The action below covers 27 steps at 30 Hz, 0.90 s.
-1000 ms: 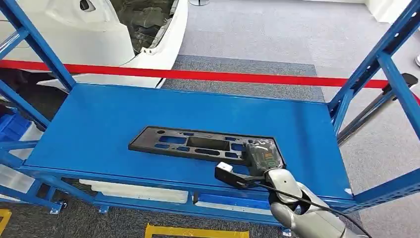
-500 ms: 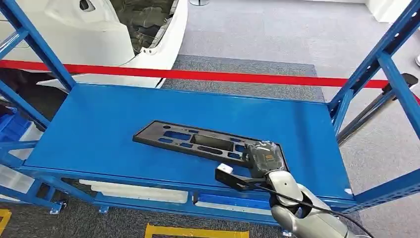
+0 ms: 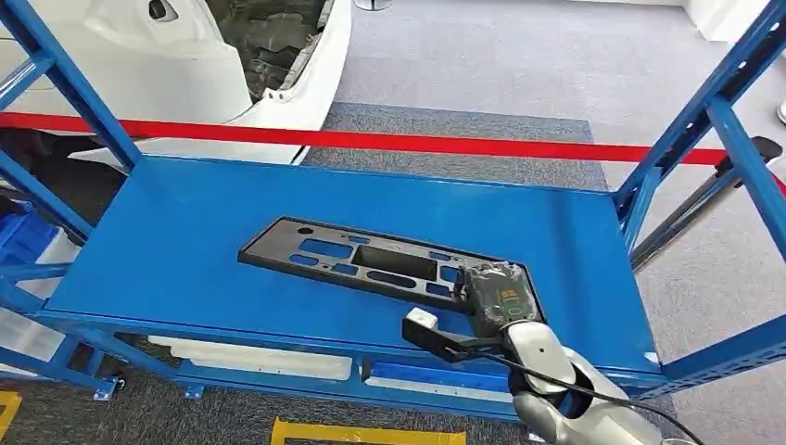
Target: Take the parts from the cabinet and place them on the table.
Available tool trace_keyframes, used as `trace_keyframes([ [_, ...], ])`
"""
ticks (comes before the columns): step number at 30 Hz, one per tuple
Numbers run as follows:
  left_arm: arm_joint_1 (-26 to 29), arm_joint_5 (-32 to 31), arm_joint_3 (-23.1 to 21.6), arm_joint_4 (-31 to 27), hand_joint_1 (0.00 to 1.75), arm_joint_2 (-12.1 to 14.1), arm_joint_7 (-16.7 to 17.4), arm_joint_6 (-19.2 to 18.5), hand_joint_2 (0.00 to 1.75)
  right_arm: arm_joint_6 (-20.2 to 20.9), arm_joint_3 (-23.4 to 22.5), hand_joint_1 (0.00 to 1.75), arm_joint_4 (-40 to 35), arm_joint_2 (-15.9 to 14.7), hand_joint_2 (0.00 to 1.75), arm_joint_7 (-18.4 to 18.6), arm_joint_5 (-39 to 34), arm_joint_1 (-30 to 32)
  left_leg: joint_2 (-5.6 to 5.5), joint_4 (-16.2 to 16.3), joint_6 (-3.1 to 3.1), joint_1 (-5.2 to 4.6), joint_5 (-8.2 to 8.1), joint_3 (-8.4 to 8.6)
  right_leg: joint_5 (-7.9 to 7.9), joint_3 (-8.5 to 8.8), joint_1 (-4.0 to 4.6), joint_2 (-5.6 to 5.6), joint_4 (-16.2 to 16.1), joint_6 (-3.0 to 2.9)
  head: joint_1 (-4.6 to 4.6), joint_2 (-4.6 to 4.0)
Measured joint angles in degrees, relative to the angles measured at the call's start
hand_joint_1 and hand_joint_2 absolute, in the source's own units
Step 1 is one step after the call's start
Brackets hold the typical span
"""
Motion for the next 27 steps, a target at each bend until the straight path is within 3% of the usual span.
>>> trace_keyframes([
  [11, -0.02, 0.79, 0.00, 0.05, 0.00, 0.00, 0.52, 0.87, 1.75, 1.38, -0.59, 1.75, -3.65, -0.39, 1.75, 1.03, 2.79, 0.31, 0.00, 0.00, 0.00, 0.00, 0.00, 0.00, 0.00, 0.00, 0.00, 0.00, 0.00, 0.00, -0.02, 0.00],
  [17, -0.03, 1.38, 0.00, 0.07, 0.00, 0.00, 1.40, 1.20, 1.75, 3.17, -1.11, 1.75, -9.17, -1.09, 1.75, 3.12, 7.67, 0.84, 0.01, 0.00, 0.00, 0.00, 0.00, 0.00, 0.00, -0.01, 0.00, 0.00, -0.01, 0.00, -0.02, 0.00],
  [27, -0.03, 0.83, 0.00, 0.04, 0.00, 0.00, 1.20, 1.73, 1.75, 6.19, -3.50, 1.75, -19.02, -2.60, 1.75, 3.30, 12.96, 2.71, 0.01, 0.00, 0.00, 0.00, 0.00, 0.00, 0.00, -0.01, 0.00, 0.00, -0.01, 0.00, 0.00, 0.00],
])
